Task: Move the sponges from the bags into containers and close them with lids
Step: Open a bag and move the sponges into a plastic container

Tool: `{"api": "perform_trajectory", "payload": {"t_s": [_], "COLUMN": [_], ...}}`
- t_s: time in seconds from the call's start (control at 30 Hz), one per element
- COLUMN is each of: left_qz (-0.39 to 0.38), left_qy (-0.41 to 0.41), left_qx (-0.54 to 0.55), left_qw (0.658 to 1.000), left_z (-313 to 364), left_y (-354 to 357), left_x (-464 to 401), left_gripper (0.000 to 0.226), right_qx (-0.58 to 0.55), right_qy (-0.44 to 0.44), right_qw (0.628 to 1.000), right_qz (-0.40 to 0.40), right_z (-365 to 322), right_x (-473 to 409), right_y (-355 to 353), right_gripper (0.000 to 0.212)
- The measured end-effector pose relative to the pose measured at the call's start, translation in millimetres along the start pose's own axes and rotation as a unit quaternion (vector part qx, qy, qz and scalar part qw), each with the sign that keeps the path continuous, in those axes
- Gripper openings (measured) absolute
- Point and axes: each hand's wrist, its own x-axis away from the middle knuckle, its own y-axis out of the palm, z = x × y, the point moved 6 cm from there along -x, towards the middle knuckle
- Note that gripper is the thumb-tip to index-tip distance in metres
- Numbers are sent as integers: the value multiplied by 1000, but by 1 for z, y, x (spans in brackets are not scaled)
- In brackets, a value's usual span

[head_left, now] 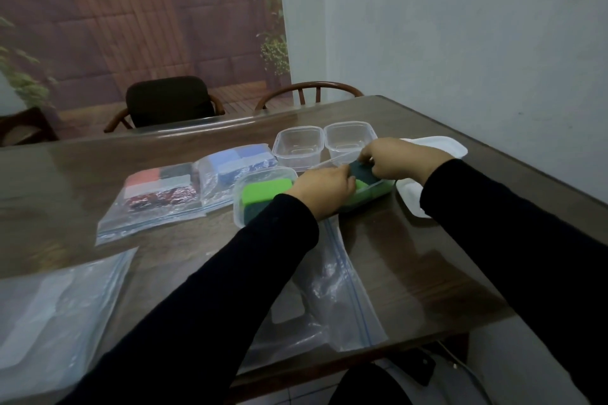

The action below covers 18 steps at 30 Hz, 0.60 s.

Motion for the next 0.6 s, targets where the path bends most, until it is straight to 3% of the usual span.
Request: {"api": "perform_trajectory", "payload": {"t_s": [0.3, 0.47, 0.6], "left_qz": [-17, -42, -74], "left_qy": [8, -20, -30], "left_qx": [-20, 10, 49], "left_qw": [1000, 999, 996], "left_z": [8, 3, 1], "left_y": [-2, -1, 0], "left_x": [5, 5, 5], "left_gripper": [32, 30, 33], "right_qx": [-63, 33, 42], "right_qy": [-16, -7, 11], "right_qw": [991, 995, 998], "right_qz": [-118, -91, -48], "right_z": [13, 5, -3], "right_x": [-4, -16, -16], "right_y": [-3, 6, 8], "right_gripper": [55, 56, 52]}}
